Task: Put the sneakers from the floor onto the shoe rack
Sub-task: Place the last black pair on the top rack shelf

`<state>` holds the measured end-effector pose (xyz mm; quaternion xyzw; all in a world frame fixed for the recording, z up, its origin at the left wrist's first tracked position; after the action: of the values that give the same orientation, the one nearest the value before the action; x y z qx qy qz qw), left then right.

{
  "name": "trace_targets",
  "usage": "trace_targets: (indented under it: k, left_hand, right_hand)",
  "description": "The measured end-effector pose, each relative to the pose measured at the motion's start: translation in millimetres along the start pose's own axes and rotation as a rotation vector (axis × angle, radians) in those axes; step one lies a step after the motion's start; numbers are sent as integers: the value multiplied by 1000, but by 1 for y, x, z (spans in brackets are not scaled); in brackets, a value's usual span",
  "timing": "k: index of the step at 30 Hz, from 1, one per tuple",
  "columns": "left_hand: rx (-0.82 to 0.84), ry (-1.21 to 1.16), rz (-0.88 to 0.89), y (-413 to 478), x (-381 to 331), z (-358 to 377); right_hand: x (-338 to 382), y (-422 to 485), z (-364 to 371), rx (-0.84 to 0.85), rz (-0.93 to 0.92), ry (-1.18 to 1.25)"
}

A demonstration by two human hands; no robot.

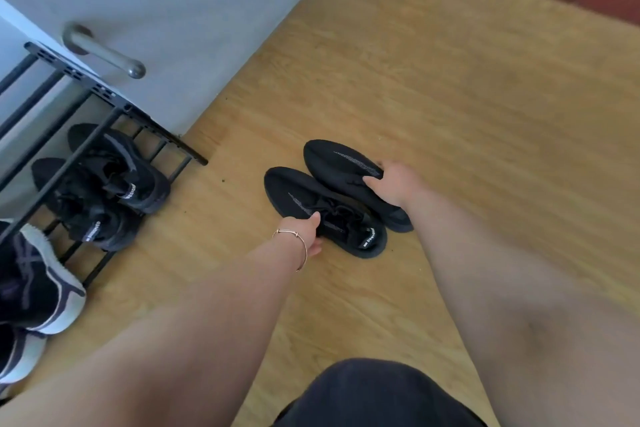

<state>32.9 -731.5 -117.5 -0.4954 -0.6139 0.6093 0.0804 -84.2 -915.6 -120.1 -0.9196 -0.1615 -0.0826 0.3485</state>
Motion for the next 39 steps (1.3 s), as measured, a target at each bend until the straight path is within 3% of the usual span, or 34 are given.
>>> trace_targets:
  k: [7, 23, 30, 39]
  left_hand:
    - [-65, -211, 154, 8, 1, -14]
    - [10, -199, 210, 22, -2, -41]
    - [28, -204, 197, -13, -11, -62]
    - [-86, -254, 238, -63, -47, -140]
  right_hand:
    - [-7, -7, 13, 106, 127, 267]
    - [-18, -20, 33, 216, 244, 765]
    - [-5, -54, 15, 239, 273, 766]
    - [83, -85, -41, 311, 42, 623]
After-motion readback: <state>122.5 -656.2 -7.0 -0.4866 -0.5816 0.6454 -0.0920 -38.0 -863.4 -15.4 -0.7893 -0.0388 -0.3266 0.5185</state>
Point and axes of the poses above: each hand's wrist, its own y-axis towards the middle knuckle, its own z-axis out of the palm, x = y × z, the point moved 1 cm from there along y, towards the middle knuckle, and after that the axes turned 8 degrees about z, right-handed, at the moved point
